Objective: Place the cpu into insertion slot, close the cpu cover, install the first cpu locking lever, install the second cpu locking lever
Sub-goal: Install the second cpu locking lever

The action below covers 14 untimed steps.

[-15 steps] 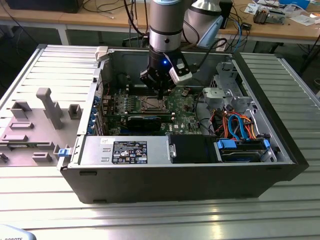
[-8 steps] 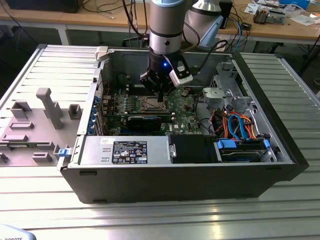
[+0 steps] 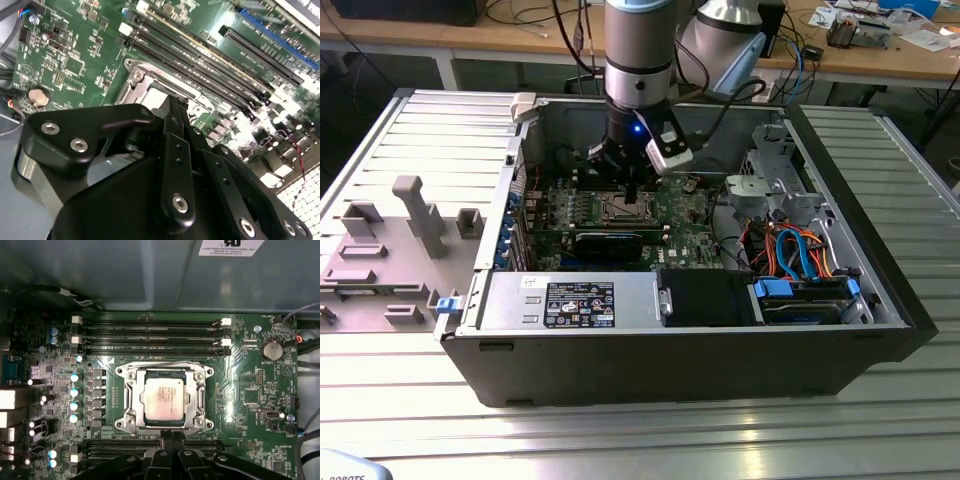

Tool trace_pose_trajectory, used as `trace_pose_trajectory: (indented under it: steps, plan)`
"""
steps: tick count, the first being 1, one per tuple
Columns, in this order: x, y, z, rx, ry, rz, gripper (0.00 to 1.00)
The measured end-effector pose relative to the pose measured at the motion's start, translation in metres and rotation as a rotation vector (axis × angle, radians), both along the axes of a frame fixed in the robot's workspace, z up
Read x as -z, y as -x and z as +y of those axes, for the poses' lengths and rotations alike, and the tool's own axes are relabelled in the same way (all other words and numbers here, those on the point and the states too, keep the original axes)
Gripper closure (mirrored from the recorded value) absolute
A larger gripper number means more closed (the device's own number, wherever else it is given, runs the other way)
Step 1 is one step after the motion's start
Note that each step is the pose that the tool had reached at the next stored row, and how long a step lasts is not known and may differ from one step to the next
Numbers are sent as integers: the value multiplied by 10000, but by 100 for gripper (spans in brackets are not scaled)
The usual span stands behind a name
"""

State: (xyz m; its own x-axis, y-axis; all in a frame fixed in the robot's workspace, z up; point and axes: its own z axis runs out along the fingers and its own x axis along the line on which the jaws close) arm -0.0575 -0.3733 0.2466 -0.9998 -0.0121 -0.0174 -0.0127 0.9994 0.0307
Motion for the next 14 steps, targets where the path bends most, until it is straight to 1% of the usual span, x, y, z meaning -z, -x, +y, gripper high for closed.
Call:
trace_pose_trajectory:
  steps: [1,2,3,4,6,8,11,12,14]
  plan:
    - [0,1,-26,1,-2,1,89]
    - [-1,3,-82,1,-17,1,89]
    - [0,5,-104,0,-23,2,89]
    - [2,12,-114,0,-26,4,89]
    - [4,50,-121,-6,-31,6,89]
    - [7,112,-123,-20,-34,6,89]
    - [19,183,-122,-61,-37,8,89]
    - [29,193,-123,-74,-35,22,89]
    - [59,195,-124,-91,-37,81,89]
